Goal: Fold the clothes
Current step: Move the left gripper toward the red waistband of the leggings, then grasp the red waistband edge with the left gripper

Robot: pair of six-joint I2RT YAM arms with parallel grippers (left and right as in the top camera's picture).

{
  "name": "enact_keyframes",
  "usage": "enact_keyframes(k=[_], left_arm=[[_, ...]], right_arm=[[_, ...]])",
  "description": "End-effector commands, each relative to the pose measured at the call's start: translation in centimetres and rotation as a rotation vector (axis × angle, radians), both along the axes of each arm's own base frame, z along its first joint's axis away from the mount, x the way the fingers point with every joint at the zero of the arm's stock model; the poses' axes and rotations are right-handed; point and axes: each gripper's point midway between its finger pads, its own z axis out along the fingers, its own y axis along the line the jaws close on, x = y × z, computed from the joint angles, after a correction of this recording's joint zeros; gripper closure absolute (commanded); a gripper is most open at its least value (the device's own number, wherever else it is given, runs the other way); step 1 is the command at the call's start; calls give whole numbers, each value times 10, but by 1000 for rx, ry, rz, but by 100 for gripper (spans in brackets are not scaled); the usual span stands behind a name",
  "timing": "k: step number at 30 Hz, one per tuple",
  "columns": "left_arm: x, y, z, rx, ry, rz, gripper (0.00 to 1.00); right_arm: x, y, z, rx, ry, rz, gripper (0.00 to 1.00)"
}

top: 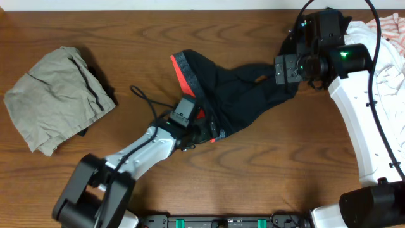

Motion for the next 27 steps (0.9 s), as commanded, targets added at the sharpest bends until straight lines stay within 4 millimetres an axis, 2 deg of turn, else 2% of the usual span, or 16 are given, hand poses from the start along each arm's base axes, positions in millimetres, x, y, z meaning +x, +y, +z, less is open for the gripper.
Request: enact_keyframes(k=[1, 7, 11, 15, 16, 19, 21, 23, 24, 27], left_arm=[[3, -8, -8, -9, 24, 58, 10], [7, -29, -13, -49, -9, 30, 13], [4, -31, -14, -52, 1, 28, 29], [4, -31, -14, -52, 1, 28, 55], [4, -31, -14, -52, 1, 28, 58], [5, -31, -14, -51, -1, 28, 61], [5, -30, -14, -47, -5, 32, 68], [8, -28, -15, -36, -16, 39, 86], [9, -28, -15, -31, -20, 42, 92], [12, -24, -16, -11, -39, 45, 94]], right_arm=[[0, -5, -2, -15, 8, 2, 3], [-1, -5, -2, -16, 12, 2, 3], [-2, -5, -3, -19, 17, 6, 4], [-2, -5, -3, -18, 16, 6, 4], [-2, -5, -3, -18, 16, 6, 4], [-2, -5, -3, -18, 16, 6, 4], [-2, -5, -3, -19, 17, 6, 4], [-3, -5, -3, -19, 20, 6, 4], [-3, -5, -3, -19, 22, 6, 4], [-3, -5, -4, -20, 23, 6, 4]])
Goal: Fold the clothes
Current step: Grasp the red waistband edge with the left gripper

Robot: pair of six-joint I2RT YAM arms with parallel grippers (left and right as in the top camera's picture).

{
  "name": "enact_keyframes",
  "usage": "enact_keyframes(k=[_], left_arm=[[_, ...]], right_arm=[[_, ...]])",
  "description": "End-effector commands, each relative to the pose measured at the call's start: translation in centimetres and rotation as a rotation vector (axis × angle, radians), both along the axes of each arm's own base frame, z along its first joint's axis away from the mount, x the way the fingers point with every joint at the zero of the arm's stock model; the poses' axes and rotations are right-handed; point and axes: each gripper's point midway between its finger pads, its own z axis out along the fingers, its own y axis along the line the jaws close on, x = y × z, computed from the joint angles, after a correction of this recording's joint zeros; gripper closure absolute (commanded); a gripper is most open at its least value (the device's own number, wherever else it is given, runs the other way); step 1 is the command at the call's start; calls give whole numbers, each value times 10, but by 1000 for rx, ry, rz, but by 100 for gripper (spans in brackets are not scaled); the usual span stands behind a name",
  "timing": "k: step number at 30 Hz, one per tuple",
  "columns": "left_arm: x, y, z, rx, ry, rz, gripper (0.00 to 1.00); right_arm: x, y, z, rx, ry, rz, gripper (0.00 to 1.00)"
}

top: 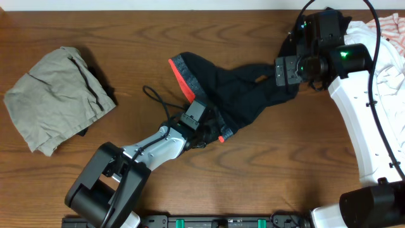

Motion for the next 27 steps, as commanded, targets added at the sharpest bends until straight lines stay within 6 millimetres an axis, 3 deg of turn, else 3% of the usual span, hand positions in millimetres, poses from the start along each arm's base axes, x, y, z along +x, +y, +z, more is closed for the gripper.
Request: enact_keyframes(k=[1, 6, 11, 19, 23, 27], left_arm=[[4, 6, -5, 40, -24, -1, 94], [12, 13, 2, 50, -71, -33, 94], [24, 34, 25, 86, -154, -48, 94], [27, 138, 55, 347, -187, 99, 94], [17, 193, 61, 441, -129, 209, 94], [7, 231, 61, 472, -66, 287, 94]], right_arm=[[1, -5, -1, -14, 3, 2, 4], [1, -5, -1, -15, 3, 2, 4], [1, -5, -1, -19, 1, 3, 4], [3, -10, 0, -19, -3, -13, 4], [4, -18, 0, -18, -3, -35, 4], [4, -28, -1, -15, -2, -67, 4]])
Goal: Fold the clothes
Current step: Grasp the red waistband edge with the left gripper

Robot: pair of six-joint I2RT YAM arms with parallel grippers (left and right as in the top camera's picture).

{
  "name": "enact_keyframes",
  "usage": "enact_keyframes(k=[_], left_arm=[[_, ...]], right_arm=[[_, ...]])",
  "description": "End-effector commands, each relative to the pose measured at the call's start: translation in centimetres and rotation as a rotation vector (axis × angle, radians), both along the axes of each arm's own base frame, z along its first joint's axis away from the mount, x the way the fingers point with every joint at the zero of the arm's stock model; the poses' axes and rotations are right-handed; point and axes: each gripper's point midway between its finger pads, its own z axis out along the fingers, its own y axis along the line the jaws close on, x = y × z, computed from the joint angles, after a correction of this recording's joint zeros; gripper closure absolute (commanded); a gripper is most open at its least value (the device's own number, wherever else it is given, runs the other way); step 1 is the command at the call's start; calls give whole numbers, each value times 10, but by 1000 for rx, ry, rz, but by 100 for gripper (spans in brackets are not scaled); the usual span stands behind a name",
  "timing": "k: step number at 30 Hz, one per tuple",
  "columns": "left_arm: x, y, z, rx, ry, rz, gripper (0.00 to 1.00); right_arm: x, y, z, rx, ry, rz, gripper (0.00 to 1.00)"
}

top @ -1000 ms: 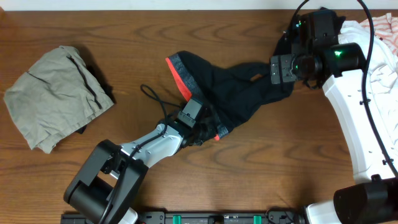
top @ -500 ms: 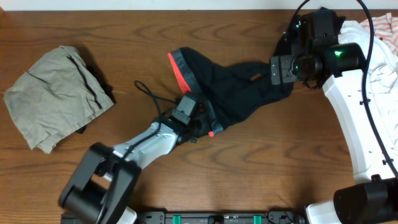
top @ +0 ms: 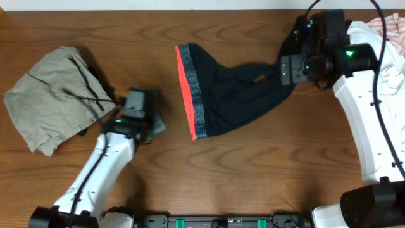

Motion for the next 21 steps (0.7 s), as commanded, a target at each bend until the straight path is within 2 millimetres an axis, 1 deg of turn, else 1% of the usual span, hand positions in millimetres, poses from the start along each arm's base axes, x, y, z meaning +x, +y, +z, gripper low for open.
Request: enact_keyframes(k=[1, 3, 5, 6, 7, 8, 10, 14, 16, 21], left_arm=[[-2, 27, 3, 42, 4, 38, 94], [0, 15, 4, -43, -2, 8, 94], [2, -7, 7, -145, -12, -49, 93], [2, -14, 8, -176, -12, -69, 75], [1, -22, 8, -202, -7, -89, 54], [-2, -30, 8, -224, 5, -98, 40], [-6, -39, 5, -234, 28, -103, 37], [-16, -57, -5, -250, 81, -110, 35], [-20, -67, -12, -262, 110, -97, 30], [-20, -97, -31, -291, 152, -81, 23]], right_arm=[[2, -12, -1, -5, 0, -27, 4], [2, -14, -1, -3, 1, -34, 4], [2, -16, -1, -3, 0, -37, 3], [2, -15, -1, -3, 0, -36, 3], [2, -16, -1, -3, 0, -36, 3], [3, -15, -1, -3, 0, -36, 3], [2, -15, -1, -3, 1, -36, 3], [2, -15, -1, -3, 1, -36, 2], [2, -15, -1, -3, 3, -36, 2], [1, -14, -2, 2, 9, -33, 2]])
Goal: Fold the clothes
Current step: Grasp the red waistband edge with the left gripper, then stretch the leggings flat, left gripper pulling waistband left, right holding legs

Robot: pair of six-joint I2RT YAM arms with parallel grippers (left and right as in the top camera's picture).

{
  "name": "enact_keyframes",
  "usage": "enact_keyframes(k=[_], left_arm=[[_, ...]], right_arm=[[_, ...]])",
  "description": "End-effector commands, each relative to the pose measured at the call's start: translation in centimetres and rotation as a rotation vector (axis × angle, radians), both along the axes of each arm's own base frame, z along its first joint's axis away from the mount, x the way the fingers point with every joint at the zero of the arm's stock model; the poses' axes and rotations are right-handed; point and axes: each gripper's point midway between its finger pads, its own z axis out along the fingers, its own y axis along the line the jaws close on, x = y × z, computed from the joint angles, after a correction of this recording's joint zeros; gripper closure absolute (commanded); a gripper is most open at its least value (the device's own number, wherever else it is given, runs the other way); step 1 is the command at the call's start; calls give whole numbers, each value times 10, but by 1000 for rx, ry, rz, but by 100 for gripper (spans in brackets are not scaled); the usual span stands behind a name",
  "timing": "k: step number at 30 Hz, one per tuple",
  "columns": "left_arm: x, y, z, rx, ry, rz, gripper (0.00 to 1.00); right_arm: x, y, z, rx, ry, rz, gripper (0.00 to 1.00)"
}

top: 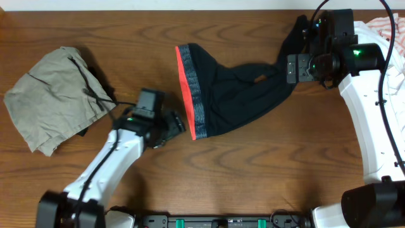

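Observation:
A black garment (pixel 240 88) with a red and grey waistband (pixel 190 88) lies spread across the middle of the table, waistband to the left. My right gripper (pixel 290 56) is shut on the garment's right end, which rises toward it. My left gripper (pixel 177 123) sits just left of the waistband's lower end. It looks open with nothing in it, and I cannot tell whether it touches the cloth.
A folded khaki garment (pixel 54 95) lies at the far left with something dark under its right edge. A heap of white and striped clothes (pixel 380 38) sits at the back right behind the right arm. A black cable (pixel 95 95) trails from the left arm.
My left gripper has moved right, from beside the khaki garment to the lower end of the waistband. The right arm has shifted slightly to the right, still holding the garment's end.
At first my left gripper was at the black garment's lower edge, with the waistband bunched and folded over. It stayed there a moment later. Then the waistband lay straight and my left gripper was off to the left, empty. Now it is back beside the waistband.

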Motion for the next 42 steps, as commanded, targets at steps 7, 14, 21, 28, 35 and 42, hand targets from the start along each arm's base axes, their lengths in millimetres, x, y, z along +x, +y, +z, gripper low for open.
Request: enact_keyframes(k=[7, 14, 21, 28, 35, 42], left_arm=[[1, -42, -39, -49, 72, 41, 20], [-3, -57, -65, -104, 157, 60, 26], [-3, -62, -67, -131, 167, 48, 94], [0, -57, -54, -127, 124, 12, 94], [4, 2, -8, -13, 15, 58, 94], [-11, 81, 20, 234, -49, 104, 94]], right_arm=[[-4, 3, -3, 21, 25, 11, 3], [-4, 2, -4, 20, 26, 11, 3], [-4, 2, -4, 20, 25, 11, 3], [-5, 2, -4, 20, 29, 11, 3], [-5, 2, -4, 19, 30, 11, 3], [-5, 2, -4, 23, 32, 5, 7]])
